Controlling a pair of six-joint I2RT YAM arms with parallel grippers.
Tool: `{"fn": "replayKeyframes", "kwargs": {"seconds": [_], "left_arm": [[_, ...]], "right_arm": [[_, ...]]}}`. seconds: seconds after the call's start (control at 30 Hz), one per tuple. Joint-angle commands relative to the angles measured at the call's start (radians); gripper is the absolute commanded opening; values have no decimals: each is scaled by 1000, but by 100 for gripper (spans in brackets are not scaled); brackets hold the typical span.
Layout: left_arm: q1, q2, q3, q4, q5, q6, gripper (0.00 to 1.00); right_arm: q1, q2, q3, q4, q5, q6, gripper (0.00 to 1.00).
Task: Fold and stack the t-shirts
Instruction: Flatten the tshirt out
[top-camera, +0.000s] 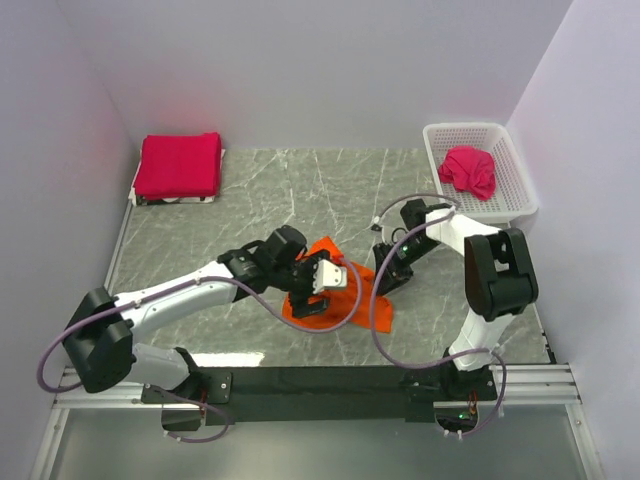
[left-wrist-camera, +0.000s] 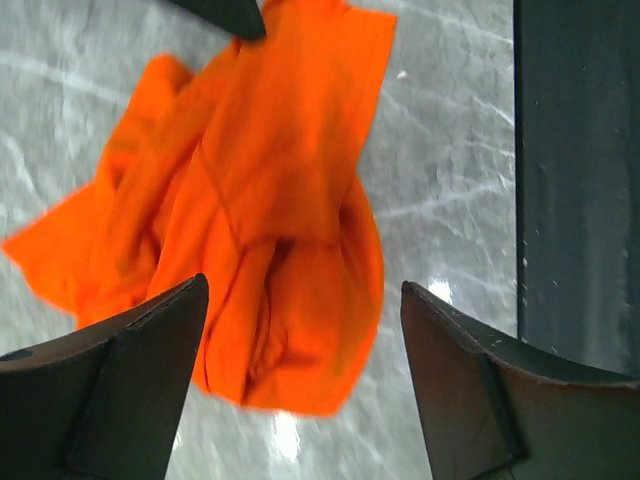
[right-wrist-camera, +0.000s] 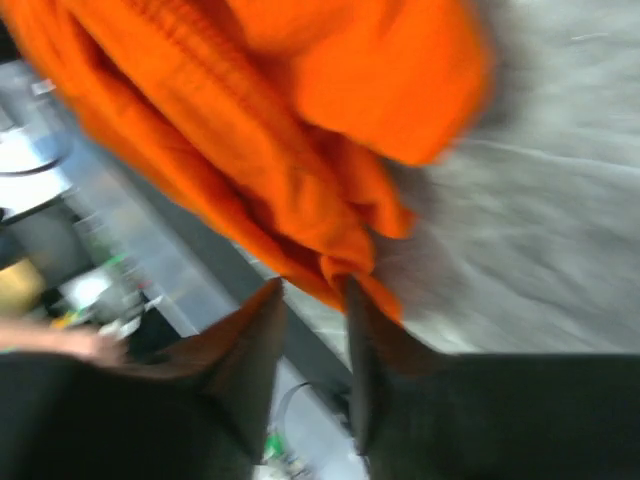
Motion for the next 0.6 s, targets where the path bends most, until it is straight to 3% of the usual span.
{"fn": "replayKeyframes", "kwargs": {"seconds": [0.0,0.03,0.1,0.27,0.43,0.57], "left_arm": [[-35,32,36,111,-8,63,83],[-51,27,29,121,4,70,84],[-71,-6,-26,191,12,96,85],[-209,-69,-207,380,-78,197,85],[-343,16,-237,581,-231,194,83],[-408,62,-352,935,-463,250,86]], "right_arm": [[2,38,42,-99,-203,-59,34],[2,46,45,-110,-226,-67,16],[0,65,53,-133,-275,-79,0],[3,97,93,-198,-407,-144,0],[6,82,94,-225,-510,-141,0],[37,110,100,-305,-579,-196,0]]}}
